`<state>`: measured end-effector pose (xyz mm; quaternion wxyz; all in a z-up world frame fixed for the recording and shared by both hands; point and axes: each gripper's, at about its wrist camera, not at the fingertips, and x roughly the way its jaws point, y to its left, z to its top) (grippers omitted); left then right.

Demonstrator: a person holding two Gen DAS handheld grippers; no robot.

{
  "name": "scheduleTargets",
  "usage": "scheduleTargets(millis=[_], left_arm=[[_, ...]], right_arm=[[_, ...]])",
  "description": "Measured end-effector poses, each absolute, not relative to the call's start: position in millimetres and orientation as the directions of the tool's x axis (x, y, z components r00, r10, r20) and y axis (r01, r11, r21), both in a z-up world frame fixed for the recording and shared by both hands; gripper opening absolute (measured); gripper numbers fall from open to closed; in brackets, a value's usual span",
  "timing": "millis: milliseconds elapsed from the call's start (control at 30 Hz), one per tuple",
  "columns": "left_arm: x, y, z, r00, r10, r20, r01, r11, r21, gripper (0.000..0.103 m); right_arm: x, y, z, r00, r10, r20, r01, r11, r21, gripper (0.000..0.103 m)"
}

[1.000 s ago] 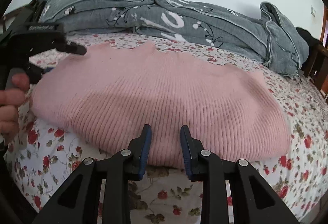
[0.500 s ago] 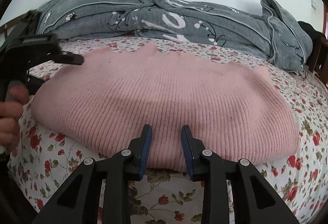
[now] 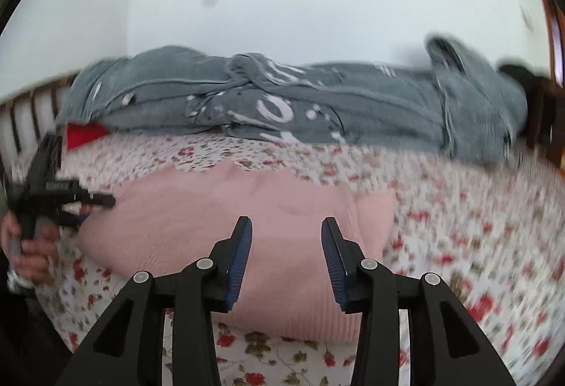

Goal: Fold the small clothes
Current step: 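Grasp the folded sweater edge with the left gripper and lift it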

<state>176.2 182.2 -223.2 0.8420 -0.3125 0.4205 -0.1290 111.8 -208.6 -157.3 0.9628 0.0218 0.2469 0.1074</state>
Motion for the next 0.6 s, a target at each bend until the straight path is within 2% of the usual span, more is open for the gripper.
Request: scheduleTargets(millis=[167,233,267,300,367,600], left_arm=[[196.9,167.8,-223.7,0.587,-0.464,-0.663,-0.079,0.783,-0.617,0.071],[200.1,163.3,-221.2,0.587,-0.439,-0.680,-0.099,0.795,-0.598,0.056],[201.6,161.4,-221.5,0.579,-0.434,-0.690,-0.112,0.796,-0.595,0.044],[202.7,160.4,-222.1,0.568,-0.448,-0.690,-0.124,0.782,-0.610,0.036],[201.7,160.4,-218.1,0.570,-0.450,-0.687,-0.146,0.768,-0.624,0.027],[204.6,138.4,-168.3,0.576,-0.434,-0.693,-0.164,0.769,-0.618,0.023]], right_arm=[[113.4,-214.8,-160.5,0.862,0.194,-0.469,-0.175,0.981,0.085,0.040],[110.5,-216.5,-159.8,0.872,0.182,-0.455,-0.165,0.983,0.077,0.040],[109.7,-217.7,-159.7,0.874,0.177,-0.453,-0.161,0.984,0.074,0.040],[108.6,-219.7,-159.9,0.875,0.172,-0.452,-0.157,0.985,0.072,0.040],[107.9,-224.4,-159.8,0.878,0.160,-0.450,-0.145,0.987,0.068,0.040],[102.3,-250.7,-152.3,0.899,0.114,-0.422,-0.087,0.993,0.082,0.040]])
